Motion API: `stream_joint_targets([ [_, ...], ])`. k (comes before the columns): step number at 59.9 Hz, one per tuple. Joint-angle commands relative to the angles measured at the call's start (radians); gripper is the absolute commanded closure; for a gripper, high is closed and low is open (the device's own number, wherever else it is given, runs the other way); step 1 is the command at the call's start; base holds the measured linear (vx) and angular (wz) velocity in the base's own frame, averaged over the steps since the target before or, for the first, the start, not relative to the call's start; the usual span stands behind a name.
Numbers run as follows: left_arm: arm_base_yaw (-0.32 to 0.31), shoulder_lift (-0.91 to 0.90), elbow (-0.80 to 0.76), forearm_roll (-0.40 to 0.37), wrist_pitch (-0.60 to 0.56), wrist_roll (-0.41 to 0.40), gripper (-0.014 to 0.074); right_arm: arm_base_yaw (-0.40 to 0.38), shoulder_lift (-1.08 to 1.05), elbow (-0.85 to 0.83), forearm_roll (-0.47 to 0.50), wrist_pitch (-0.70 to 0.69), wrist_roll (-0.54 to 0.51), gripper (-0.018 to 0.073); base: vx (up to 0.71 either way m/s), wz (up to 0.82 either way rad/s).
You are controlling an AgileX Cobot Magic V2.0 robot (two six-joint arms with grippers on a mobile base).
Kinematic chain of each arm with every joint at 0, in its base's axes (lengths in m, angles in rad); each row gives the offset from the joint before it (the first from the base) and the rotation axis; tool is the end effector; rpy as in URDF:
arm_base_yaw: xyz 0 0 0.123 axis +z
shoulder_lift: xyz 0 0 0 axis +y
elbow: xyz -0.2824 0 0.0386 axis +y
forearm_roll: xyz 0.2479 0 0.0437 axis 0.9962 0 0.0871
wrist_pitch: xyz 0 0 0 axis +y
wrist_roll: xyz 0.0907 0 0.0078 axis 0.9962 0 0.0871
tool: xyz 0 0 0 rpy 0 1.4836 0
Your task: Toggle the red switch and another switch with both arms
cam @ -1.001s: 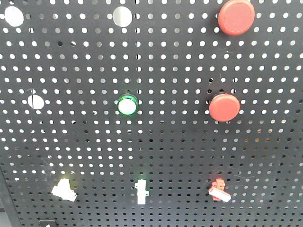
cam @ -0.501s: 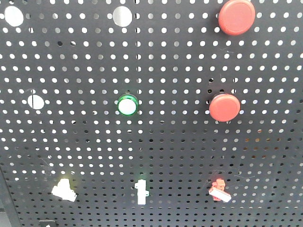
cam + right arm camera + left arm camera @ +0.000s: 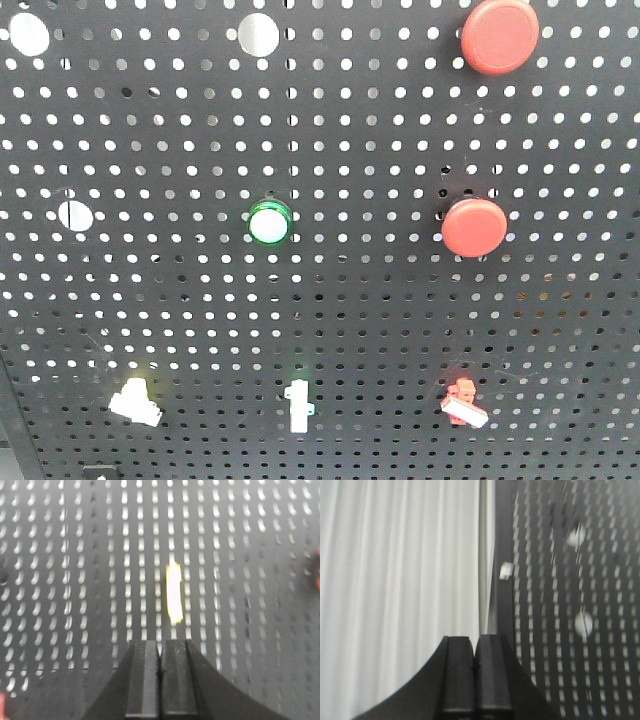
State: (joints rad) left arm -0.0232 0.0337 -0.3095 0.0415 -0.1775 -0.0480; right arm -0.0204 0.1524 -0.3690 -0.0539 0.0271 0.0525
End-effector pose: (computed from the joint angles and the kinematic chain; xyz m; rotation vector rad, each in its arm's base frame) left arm 0.0238 -0.0012 0.3274 0.0149 1.0304 -0.0314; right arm 0.0470 -0.0011 0.3247 0.0136 1.2940 -0.0196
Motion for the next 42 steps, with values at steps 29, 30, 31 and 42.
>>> stream_joint_targets([
  [29,-0.001,0.348,-0.152,0.077,0.084,-0.002,0.0594,-0.001,0.367,-0.062,-0.002,-0.137,-0.041,0.0566,0.00,0.00],
  [30,-0.001,0.357,-0.152,0.082,0.086,0.008,0.0594,-0.001,0.369,-0.062,-0.002,-0.137,-0.041,0.0566,0.00,0.00],
  [31,-0.001,0.362,-0.152,0.087,0.091,0.016,0.0594,-0.001,0.371,-0.062,-0.002,-0.137,-0.041,0.0566,0.00,0.00],
  [42,-0.010,0.443,-0.152,0.167,0.086,0.064,0.0594,-0.001,0.375,-0.062,-0.002,-0.148,-0.042,0.0566,0.00,0.00],
])
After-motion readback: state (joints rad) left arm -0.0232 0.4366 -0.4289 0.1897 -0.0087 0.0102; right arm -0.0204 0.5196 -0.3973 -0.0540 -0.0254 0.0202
